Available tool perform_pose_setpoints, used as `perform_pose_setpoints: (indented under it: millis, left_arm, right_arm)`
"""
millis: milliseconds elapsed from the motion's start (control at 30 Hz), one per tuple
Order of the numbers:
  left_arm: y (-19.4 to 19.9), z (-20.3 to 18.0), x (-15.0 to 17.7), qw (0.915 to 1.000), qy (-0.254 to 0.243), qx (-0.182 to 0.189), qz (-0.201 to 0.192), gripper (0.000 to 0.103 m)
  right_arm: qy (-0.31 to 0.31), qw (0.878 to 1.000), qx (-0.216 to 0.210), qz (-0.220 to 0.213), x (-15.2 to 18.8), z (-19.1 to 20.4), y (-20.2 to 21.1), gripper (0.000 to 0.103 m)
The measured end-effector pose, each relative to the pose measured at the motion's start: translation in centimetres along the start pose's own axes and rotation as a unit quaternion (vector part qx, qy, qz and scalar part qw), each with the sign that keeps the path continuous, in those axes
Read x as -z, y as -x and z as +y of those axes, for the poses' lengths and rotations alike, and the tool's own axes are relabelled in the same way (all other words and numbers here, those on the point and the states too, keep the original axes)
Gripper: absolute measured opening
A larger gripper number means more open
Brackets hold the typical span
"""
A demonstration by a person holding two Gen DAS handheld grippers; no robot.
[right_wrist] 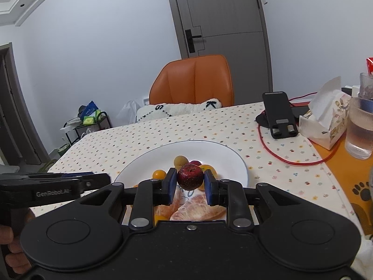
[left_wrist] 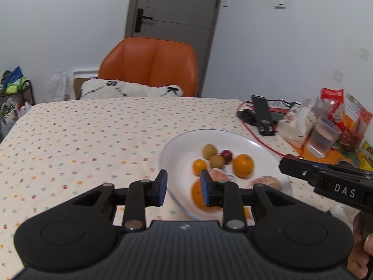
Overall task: Organize fruits
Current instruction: 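Open both tools to drop the mandarin and plum onto the plate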
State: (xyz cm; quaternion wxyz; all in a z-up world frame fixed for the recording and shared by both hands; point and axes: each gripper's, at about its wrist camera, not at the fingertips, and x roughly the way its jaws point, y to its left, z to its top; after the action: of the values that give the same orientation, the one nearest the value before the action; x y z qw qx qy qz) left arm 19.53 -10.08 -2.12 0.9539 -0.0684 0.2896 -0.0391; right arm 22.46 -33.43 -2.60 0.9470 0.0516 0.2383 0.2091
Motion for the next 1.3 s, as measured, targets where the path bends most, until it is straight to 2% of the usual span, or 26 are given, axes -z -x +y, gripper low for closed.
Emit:
perform_pose_setpoints:
  millis: [400, 467, 533, 700, 767, 867, 967, 1300]
  left_arm:
    - [0.4, 3.8, -0.5, 0.9992, 0.027, -0.03, 0.0, 0.035]
    - [0.5, 4.2, -0.6, 0.999, 0.031, -0.034, -0.001, 0.036]
    - [0.6, 4.7, -0.6, 0.9988, 0.034, -0.036, -0.002, 0.037]
    - [1.1, 5.3, -0.6, 0.9983, 0.042, -0.04, -0.004, 0.052]
    - [1.3, 5.4, -0.6, 0.9982, 0.043, -0.042, -0.005, 0.056]
    - [1.9, 5.4, -0.6, 0.998, 0.045, -0.043, -0.011, 0.067]
    - [2.5, 5.4, -0.6, 0.9978, 0.047, -0.044, -0.015, 0.077]
    - [4.6, 5.6, -0.4, 0.9983, 0.041, -0.041, -0.007, 0.093]
  right_arm:
    - [0.004, 1.0, -0.009, 0.005, -1.0, 1.2, -2.6, 0.024]
    - [0.004, 1.0, -0.004, -0.002, -1.2, 1.5, -2.7, 0.033]
    - [0.005, 1.0, -0.002, -0.005, -1.4, 1.6, -2.7, 0.036]
    - [0.001, 1.0, -0.001, -0.006, -1.5, 1.8, -2.2, 0.037]
    - [-0.005, 1.0, -0.001, -0.004, -1.4, 1.8, -1.9, 0.043]
    - [-0.006, 1.0, 0.002, -0.006, -1.3, 1.9, -1.4, 0.052]
    - [-0.008, 1.0, 0.005, -0.009, -1.2, 2.1, -0.7, 0.055]
    - [-0.018, 1.0, 0.014, -0.015, -1.1, 3.3, 1.8, 0.083]
